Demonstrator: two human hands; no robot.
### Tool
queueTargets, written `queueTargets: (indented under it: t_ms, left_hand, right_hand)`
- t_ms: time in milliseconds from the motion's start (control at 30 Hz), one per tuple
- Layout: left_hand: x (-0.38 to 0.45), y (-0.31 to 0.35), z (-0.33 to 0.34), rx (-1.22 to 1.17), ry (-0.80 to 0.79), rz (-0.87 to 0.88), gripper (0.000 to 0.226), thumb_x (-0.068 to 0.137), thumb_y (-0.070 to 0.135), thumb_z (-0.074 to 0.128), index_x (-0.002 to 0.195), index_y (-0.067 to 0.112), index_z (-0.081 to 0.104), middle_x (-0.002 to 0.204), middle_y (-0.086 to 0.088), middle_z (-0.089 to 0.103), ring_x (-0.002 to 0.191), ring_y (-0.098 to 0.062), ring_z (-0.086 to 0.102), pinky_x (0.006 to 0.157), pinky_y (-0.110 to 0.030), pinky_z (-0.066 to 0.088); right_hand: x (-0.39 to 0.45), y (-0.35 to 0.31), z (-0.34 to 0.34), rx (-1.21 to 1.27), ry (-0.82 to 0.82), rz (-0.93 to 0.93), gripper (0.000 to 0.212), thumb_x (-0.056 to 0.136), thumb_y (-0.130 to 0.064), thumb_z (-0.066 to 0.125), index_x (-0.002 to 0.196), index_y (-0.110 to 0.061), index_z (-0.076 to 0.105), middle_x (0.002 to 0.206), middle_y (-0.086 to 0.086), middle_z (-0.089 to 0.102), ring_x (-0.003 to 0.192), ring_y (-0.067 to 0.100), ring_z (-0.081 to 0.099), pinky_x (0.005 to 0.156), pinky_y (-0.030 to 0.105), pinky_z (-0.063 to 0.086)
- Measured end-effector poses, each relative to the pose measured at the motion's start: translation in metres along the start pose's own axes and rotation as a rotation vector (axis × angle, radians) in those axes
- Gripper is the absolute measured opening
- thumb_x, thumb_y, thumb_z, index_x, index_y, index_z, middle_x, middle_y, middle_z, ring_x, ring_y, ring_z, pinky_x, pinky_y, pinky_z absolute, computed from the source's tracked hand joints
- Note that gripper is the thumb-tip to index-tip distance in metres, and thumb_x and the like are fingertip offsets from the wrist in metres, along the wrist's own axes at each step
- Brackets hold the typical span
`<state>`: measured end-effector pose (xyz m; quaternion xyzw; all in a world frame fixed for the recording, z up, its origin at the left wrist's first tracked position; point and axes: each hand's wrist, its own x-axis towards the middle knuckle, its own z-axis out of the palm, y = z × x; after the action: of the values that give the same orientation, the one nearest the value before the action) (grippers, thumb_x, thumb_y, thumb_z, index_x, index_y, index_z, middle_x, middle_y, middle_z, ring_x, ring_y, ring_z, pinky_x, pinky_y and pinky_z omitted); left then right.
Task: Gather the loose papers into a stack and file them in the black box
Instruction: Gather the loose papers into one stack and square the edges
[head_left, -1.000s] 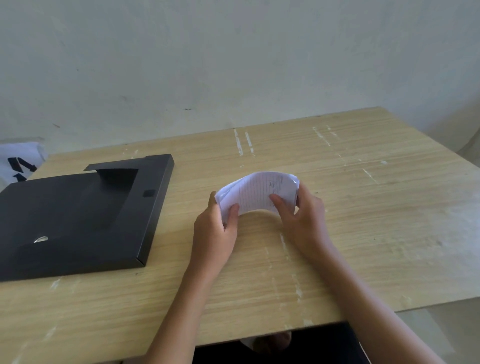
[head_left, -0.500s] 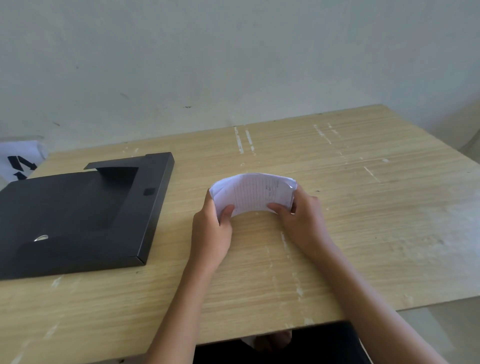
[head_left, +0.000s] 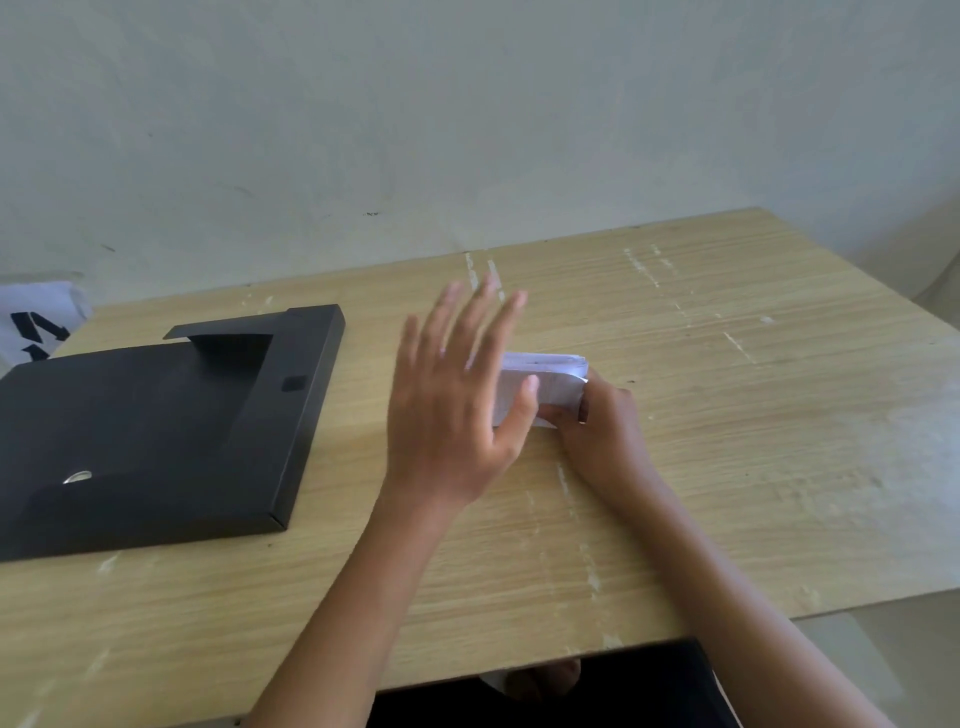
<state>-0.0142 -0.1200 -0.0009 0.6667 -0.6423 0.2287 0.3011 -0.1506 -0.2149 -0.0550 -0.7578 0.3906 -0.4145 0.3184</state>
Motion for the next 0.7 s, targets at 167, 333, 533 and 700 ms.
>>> queueTargets:
  t_ms: [167,333,533,700]
  left_hand:
    - [0.008,0.005,0.021,0.206,-0.299,0.009,0.063,0.101,0.054,0.034,0.151,0.017,0.045,0.157,-0.003,0.047,0.148,-0.027,0.039,0.123,-0.056,0.018]
    - [0.012,-0.002,0.024,0.277,-0.277,0.055,0.055,0.102,0.053,0.036,0.143,0.02,0.052,0.137,0.001,0.06,0.122,-0.028,0.057,0.104,-0.053,0.038]
    - [0.021,-0.009,0.015,0.239,-0.275,0.133,0.018,0.101,0.025,0.048,0.114,0.024,0.06,0.103,0.007,0.069,0.091,-0.021,0.064,0.077,-0.04,0.041]
    - [0.024,-0.011,0.002,-0.161,-0.119,-0.095,0.007,0.096,0.018,0.062,0.101,0.022,0.063,0.083,0.007,0.064,0.078,-0.024,0.059,0.062,-0.036,0.045]
  right_hand:
    - [0.0,0.001,-0.002,0.007,-0.014,-0.031,0.029,0.079,-0.003,0.07,0.106,-0.016,0.069,0.072,-0.019,0.065,0.066,-0.014,0.059,0.059,0.006,0.039]
    - [0.0,0.004,-0.002,0.027,0.001,-0.025,0.021,0.081,-0.006,0.074,0.101,-0.012,0.067,0.065,-0.022,0.059,0.061,-0.013,0.057,0.057,0.004,0.037]
    - [0.002,0.002,-0.001,0.108,0.006,0.077,0.031,0.079,-0.01,0.076,0.089,-0.038,0.066,0.076,-0.003,0.072,0.073,0.018,0.068,0.068,0.04,0.056]
    - [0.0,-0.007,-0.015,0.52,0.085,0.145,0.022,0.083,-0.032,0.077,0.1,-0.019,0.071,0.088,0.013,0.075,0.083,0.032,0.071,0.075,0.048,0.059]
